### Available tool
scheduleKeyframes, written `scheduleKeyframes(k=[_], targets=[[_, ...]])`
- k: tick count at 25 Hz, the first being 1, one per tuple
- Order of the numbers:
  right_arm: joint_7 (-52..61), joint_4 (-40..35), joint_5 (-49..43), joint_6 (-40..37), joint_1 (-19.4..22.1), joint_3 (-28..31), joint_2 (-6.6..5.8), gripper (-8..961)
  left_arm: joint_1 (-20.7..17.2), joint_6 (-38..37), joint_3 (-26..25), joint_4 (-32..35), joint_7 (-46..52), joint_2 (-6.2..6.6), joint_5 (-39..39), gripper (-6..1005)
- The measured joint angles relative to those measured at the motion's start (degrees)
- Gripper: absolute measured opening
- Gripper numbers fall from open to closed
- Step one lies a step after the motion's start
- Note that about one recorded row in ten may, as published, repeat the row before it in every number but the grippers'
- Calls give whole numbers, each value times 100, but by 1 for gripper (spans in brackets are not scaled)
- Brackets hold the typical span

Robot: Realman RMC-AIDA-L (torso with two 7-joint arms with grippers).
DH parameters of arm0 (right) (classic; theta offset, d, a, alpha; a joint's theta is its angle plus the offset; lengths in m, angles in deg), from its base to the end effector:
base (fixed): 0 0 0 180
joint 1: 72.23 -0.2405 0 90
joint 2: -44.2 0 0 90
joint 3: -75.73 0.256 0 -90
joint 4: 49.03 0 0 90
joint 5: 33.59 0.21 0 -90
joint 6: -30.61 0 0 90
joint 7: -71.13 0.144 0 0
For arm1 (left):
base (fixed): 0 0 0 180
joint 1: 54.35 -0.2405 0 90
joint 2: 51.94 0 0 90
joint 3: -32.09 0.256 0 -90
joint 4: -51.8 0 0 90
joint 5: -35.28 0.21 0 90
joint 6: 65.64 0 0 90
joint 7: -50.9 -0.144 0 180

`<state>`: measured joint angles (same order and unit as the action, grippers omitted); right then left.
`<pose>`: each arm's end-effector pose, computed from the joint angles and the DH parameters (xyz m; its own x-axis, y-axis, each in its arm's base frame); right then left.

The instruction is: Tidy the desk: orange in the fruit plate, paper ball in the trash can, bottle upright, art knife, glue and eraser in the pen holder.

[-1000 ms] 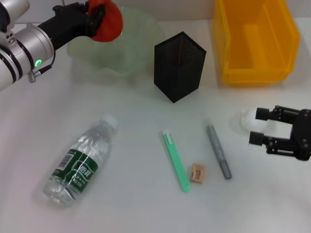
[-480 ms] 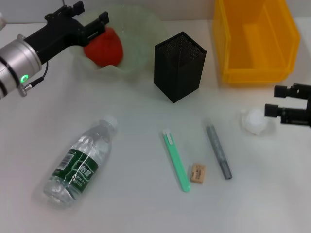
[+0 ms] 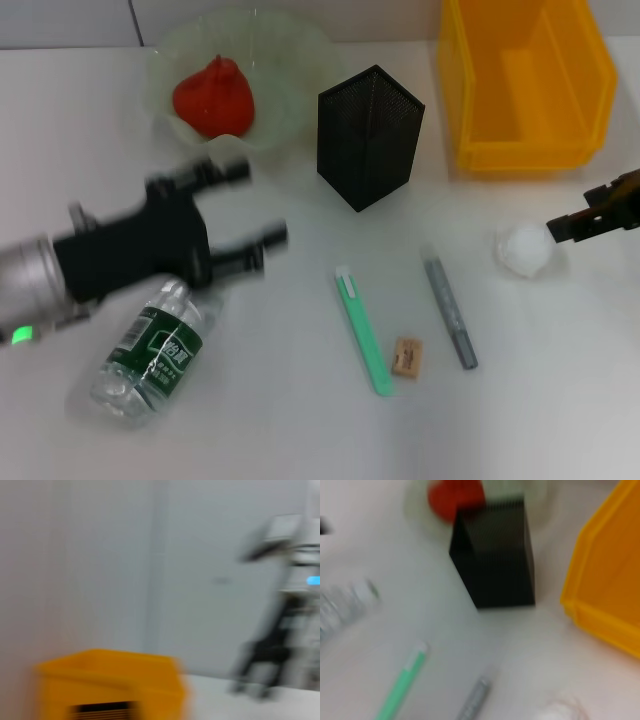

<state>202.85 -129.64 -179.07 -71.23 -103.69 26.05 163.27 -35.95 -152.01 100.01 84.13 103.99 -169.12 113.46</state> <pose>0.2254 0.3407 0.0829 0.6917 -0.7217 -0.0279 -0.6779 -0.6355 -0.3695 -0.2675 0.2834 -0.0223 0.7635 0.0351 0.6449 0.2797 -0.9180 -0.2812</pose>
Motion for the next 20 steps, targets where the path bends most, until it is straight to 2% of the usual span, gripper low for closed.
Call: scheduleKeyframes(k=[1,3,6,14,20], targets=[[228,-3,-185,72,-82,-286,5,754,0,0,0,0,0,0,0,815],[532,60,-493,310,-221,-822,11,754,-90,-522,91,-23,22,31,246,815],[810,353,-749,672,-381,-1419,17,754,-163,-659,60,-39,87,21,402,815],[1278,1379,-973,1531,-728,-2178,20,715,-238,-593,60,-48,68,-28,424,812],[1309,1724,-1063,1638,-882,-2237,20,667,-197,-572,63,-47,61,-32,427,811]])
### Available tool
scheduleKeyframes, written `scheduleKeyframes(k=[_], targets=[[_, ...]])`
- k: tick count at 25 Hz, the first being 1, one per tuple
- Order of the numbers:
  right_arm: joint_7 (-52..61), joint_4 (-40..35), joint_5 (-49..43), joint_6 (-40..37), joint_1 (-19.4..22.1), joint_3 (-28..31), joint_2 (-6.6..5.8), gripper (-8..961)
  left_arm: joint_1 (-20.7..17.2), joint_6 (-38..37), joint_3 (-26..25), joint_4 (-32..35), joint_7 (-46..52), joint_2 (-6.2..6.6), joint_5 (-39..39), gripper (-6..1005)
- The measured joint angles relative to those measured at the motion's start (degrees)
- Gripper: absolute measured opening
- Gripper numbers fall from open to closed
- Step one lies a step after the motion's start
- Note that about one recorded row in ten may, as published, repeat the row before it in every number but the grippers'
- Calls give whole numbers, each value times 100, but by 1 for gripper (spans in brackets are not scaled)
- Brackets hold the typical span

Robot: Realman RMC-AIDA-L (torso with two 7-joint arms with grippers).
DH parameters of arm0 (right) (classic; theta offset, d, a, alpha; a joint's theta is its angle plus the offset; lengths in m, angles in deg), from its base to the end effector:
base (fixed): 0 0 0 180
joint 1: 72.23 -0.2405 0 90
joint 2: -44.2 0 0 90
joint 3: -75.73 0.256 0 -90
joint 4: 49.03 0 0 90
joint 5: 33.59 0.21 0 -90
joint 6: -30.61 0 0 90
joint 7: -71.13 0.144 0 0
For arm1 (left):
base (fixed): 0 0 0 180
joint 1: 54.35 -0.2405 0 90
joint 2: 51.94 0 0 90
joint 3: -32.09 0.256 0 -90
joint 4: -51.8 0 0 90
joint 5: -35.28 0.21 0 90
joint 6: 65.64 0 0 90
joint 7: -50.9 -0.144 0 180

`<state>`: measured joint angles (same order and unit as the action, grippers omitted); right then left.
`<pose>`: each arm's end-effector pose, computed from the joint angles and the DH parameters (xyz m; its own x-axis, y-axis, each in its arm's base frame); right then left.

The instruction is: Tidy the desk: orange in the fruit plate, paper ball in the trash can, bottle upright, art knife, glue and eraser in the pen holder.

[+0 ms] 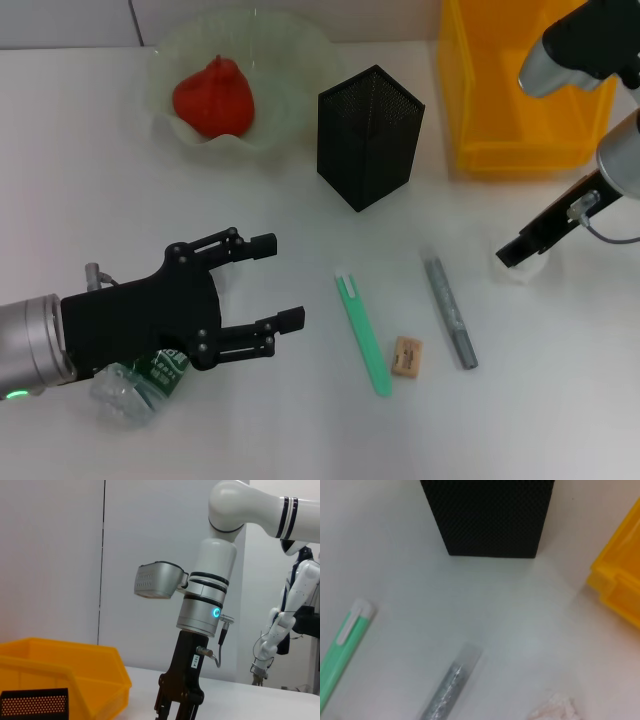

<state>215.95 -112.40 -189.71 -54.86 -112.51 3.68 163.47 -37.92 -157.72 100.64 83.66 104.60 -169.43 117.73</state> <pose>0.2127 0.3772 -0.0014 0.6380 -0.7332 0.2353 -0.5758 -0.6572 -0.4864 -0.2712 0.2548 -0.0309 0.7564 0.0816 0.6490 0.2479 -0.9539 -0.1691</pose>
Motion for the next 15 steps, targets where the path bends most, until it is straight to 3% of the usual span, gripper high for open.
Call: scheduleKeyframes(k=[6,10,15], targets=[[102,-1288,-5,-323,281,291,-5,578,-4,-11,-21,2,-1,-1,-16,811],[98,-2465,74,-66,354,1432,-30,542,-25,-11,-292,4,12,-24,-14,811],[-262,-2076,524,785,305,1803,-109,541,-48,126,-579,2,37,-77,9,811]])
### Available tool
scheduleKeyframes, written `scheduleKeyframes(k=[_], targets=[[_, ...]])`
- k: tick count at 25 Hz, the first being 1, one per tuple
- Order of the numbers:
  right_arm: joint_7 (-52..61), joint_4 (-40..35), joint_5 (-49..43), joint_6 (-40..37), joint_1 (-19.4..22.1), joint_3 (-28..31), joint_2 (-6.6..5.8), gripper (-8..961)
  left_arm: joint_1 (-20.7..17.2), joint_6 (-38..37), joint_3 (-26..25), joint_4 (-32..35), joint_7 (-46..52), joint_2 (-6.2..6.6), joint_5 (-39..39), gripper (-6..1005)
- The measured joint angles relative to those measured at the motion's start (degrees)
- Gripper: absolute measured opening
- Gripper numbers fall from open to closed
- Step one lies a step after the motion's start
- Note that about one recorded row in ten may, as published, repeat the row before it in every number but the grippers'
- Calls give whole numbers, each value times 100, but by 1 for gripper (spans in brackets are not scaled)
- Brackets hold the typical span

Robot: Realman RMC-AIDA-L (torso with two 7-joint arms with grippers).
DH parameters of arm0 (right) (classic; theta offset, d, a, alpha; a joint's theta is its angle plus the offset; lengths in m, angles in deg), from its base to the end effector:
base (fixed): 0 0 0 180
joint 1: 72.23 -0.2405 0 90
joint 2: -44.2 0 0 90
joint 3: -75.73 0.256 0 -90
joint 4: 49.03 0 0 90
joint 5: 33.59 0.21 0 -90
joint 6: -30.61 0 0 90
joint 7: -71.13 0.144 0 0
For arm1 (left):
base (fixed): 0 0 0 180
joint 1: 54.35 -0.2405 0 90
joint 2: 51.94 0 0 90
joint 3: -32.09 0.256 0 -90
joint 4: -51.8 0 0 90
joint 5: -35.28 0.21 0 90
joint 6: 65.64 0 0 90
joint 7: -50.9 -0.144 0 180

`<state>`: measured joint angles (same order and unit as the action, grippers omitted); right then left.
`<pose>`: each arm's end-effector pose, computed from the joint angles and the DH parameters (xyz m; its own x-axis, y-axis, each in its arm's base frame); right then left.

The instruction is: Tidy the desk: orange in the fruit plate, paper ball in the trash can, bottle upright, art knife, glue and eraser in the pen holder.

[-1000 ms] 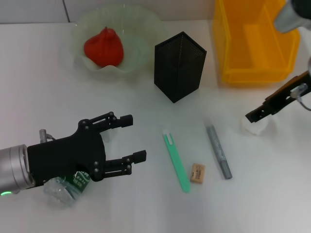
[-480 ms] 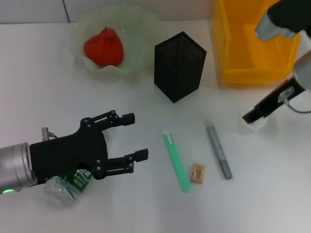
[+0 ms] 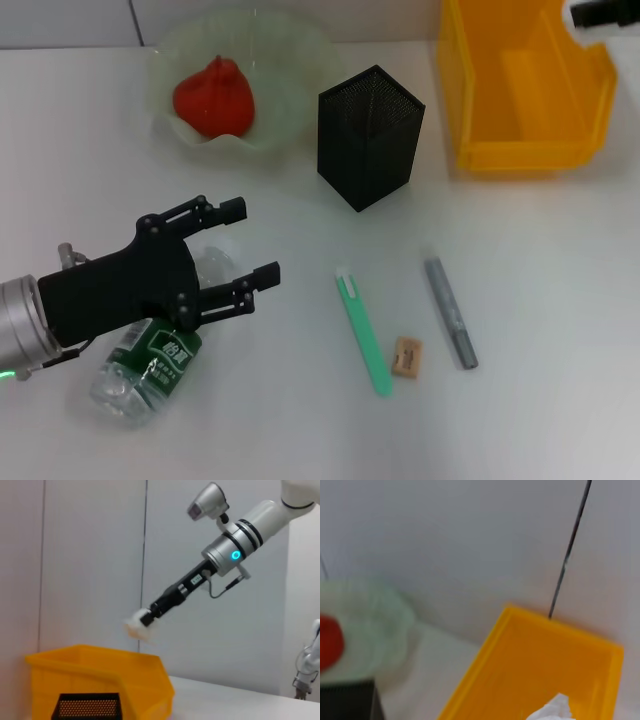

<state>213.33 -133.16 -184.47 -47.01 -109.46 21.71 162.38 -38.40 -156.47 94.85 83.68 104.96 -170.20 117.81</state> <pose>0.1766 0.4154 0.1190 0.7736 -0.5731 -0.2705 -0.5763 -0.4586 -0.6765 -0.2777 0.2636 -0.0207 0.7336 0.0791 0.6749 0.3223 -0.9149 -0.2432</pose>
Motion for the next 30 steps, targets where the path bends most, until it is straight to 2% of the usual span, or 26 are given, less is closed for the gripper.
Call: scheduleKeyframes(k=[4,8,11,13,15,17,19,22,25,26,27,29,30], targets=[[-680,1399,536,1045,-202,43,-128,540,21,142,-10,-5,64,7,-1,811],[-913,2498,607,1624,-517,48,-269,612,67,213,-3,27,369,41,52,811],[-929,2558,629,1694,-540,47,-267,661,68,255,-8,126,522,46,97,811],[-936,2336,680,1702,-453,73,-204,694,27,349,-11,269,679,35,102,811],[-974,1834,942,1623,-186,71,-98,727,-69,567,-7,578,1021,9,107,811],[-1139,1238,1342,1420,182,43,9,760,-260,937,54,1214,1727,-13,278,811],[-1553,619,2040,1136,735,-19,115,791,-521,1384,236,2149,2680,-31,646,812],[-2622,142,3524,919,1736,-418,128,836,-915,2081,723,3623,4316,-38,1397,812],[-4059,149,4797,691,2648,-768,116,851,-1105,2238,1079,4816,5905,-34,2309,812],[-4507,241,5070,530,2895,-812,123,851,-1105,2238,1079,4816,5905,-34,2309,812],[-4975,392,5299,287,3109,-824,133,851,-1073,2158,1455,5571,7187,-29,3235,812],[-5465,740,5524,-105,3319,-803,135,851,-1012,2127,1810,5977,7876,-30,3828,812],[-5623,978,5646,-265,3384,-786,134,851,-913,2112,2182,6287,8583,-39,4449,812]])
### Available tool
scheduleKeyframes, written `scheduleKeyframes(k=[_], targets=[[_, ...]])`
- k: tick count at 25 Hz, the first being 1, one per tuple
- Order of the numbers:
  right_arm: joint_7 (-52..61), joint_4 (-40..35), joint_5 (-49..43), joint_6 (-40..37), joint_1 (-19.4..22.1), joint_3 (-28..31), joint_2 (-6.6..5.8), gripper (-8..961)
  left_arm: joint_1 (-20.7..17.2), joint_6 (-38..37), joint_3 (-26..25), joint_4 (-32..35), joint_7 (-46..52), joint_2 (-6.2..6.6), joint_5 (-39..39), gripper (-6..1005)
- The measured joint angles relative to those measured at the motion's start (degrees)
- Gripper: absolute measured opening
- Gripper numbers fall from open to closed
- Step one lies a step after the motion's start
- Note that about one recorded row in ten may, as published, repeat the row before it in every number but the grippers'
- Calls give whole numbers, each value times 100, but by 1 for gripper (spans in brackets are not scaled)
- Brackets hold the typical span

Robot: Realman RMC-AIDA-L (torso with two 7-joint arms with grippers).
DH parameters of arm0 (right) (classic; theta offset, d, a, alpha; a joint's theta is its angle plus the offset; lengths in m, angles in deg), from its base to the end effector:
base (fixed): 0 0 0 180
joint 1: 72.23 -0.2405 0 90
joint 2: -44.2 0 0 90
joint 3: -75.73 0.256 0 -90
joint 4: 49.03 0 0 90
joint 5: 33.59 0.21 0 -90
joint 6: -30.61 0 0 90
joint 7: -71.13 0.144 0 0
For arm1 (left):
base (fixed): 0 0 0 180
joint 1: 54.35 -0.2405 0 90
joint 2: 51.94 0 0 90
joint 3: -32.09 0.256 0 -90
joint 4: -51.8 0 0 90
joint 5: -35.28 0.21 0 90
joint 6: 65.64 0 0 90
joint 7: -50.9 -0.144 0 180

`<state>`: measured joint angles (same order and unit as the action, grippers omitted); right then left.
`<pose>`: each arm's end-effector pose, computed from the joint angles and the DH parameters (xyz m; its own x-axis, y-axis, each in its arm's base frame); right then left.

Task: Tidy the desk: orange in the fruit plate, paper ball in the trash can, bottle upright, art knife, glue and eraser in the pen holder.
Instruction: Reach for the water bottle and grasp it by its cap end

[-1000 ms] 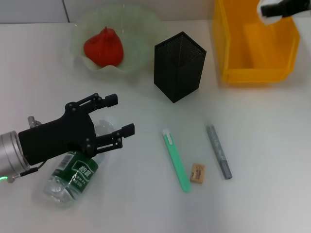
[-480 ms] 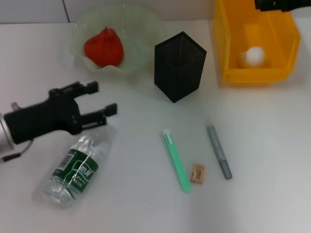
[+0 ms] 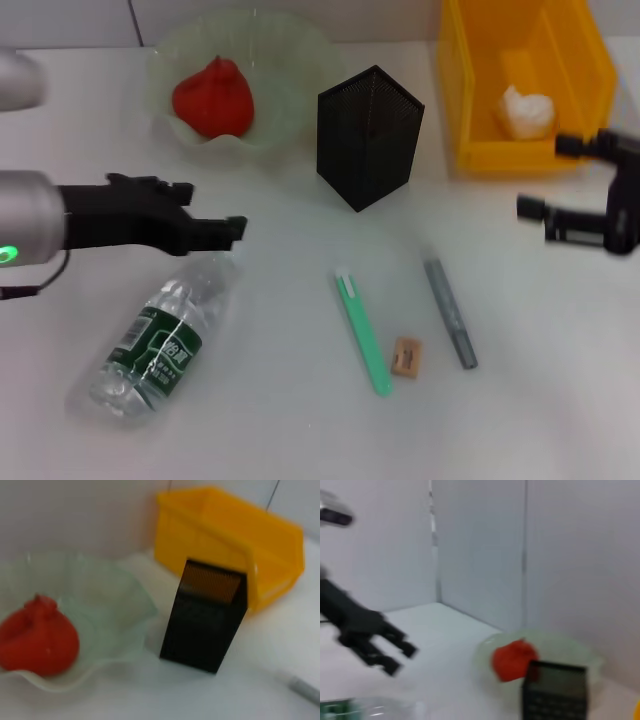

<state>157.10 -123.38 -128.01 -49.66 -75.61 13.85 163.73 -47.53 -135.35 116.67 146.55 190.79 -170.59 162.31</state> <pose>0.2611 0.2790 0.0607 0.8520 -0.1695 -0.4953 -0.4104 -0.8037 -0.4310 -0.2032 0.3010 0.0170 0.7709 0.5854 0.2512 0.6327 -0.6582 -0.4079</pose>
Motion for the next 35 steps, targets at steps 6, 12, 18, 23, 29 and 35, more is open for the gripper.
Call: scheduleKeyframes(k=[6,12,18,23,29,35], targets=[[-969,1376,495,-642,113,203,-21,851,564,-25,878,179,1653,-11,1556,812],[-1166,1945,508,-701,9,302,-37,852,948,5,1284,-205,2220,-30,2266,812],[-1210,2086,483,-679,-68,306,-39,852,1198,130,1359,-774,2269,-44,2328,812],[-1211,2155,483,-681,-115,339,-38,852,1300,369,1430,-1106,2268,-44,2385,812],[-1184,2213,477,-693,-136,431,-35,851,1512,383,1469,-1484,2236,-44,2432,661],[-1167,2238,476,-707,-140,461,-34,851,1624,299,1484,-1540,2146,-27,2462,545]])
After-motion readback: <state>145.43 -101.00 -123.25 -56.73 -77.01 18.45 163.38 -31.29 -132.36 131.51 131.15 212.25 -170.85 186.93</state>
